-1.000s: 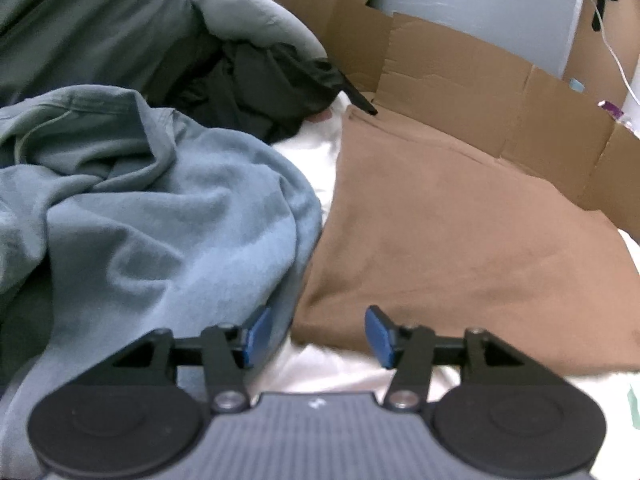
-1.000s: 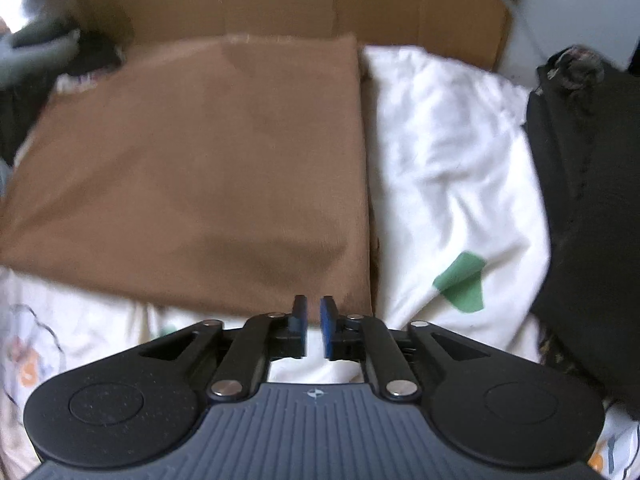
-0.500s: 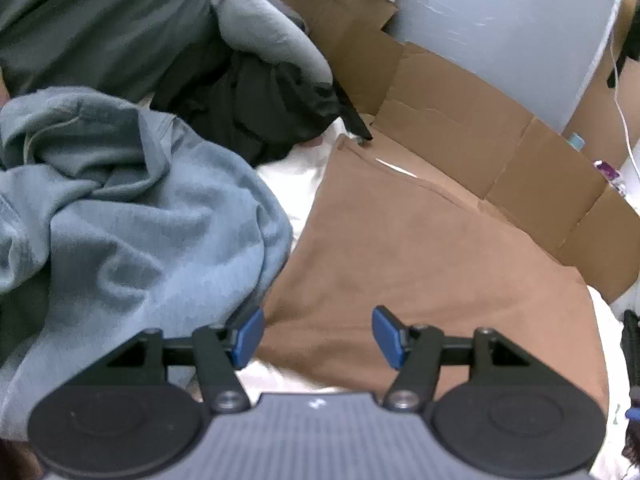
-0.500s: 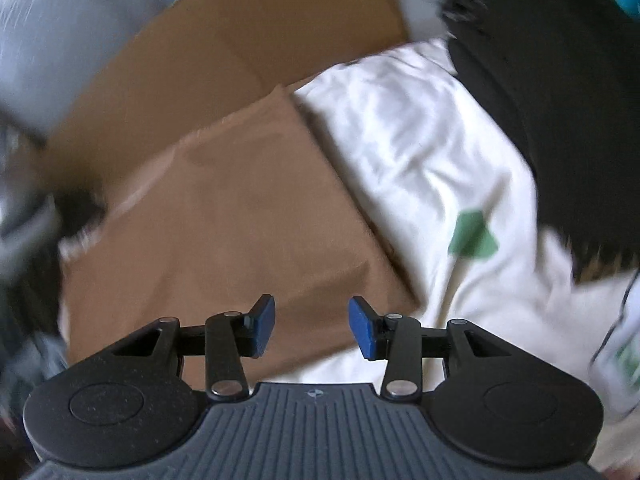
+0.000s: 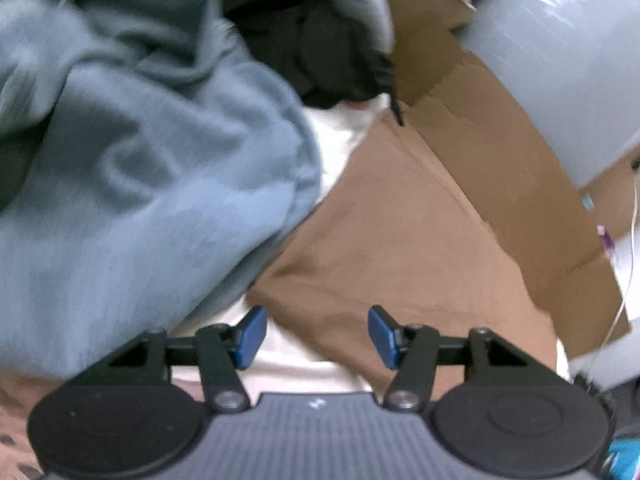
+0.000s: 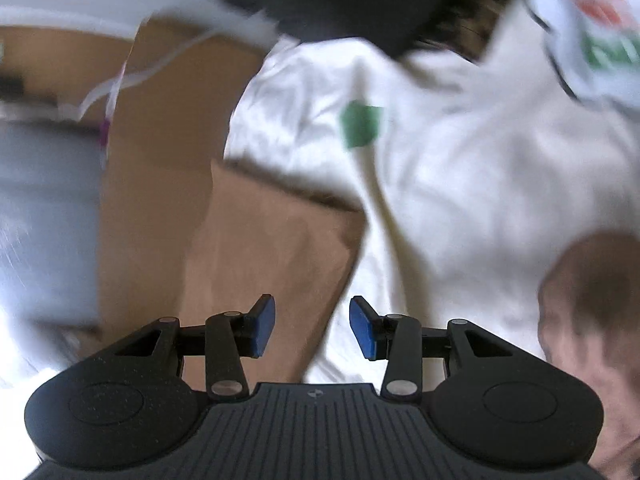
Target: Fold clothes
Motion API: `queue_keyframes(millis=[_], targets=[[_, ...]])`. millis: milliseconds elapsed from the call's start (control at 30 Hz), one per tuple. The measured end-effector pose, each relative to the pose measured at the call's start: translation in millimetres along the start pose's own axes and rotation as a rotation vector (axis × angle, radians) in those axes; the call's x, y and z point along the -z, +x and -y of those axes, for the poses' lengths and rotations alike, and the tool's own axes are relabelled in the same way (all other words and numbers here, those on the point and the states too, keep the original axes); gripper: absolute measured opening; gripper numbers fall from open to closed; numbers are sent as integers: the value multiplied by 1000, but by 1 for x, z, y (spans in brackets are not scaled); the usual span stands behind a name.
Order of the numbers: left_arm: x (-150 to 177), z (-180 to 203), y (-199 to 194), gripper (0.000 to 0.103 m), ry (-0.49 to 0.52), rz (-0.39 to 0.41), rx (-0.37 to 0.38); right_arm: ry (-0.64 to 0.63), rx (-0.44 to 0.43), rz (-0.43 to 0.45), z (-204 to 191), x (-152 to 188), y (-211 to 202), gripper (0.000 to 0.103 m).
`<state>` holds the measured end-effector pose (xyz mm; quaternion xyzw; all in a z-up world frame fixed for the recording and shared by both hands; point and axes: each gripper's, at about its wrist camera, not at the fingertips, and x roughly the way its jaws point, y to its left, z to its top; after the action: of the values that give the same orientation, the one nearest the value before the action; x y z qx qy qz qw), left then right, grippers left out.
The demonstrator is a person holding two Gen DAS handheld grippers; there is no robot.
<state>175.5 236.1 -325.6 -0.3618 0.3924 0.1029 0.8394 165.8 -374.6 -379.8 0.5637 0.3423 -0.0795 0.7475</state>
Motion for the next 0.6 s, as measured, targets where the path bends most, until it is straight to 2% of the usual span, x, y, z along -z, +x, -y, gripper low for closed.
queue_keyframes(millis=[167, 267, 367, 600], targets=[[2, -14, 10, 59, -131, 22, 60, 46, -37, 19, 24, 5, 11, 48], [4, -22, 21, 59, -215, 14, 114, 30, -38, 37, 23, 4, 17, 47], [8, -28, 30, 59, -277, 9, 136, 99, -71, 65, 30, 3, 15, 47], [20, -40, 36, 59, -439, -11, 190, 22, -74, 99, 27, 5, 17, 45]])
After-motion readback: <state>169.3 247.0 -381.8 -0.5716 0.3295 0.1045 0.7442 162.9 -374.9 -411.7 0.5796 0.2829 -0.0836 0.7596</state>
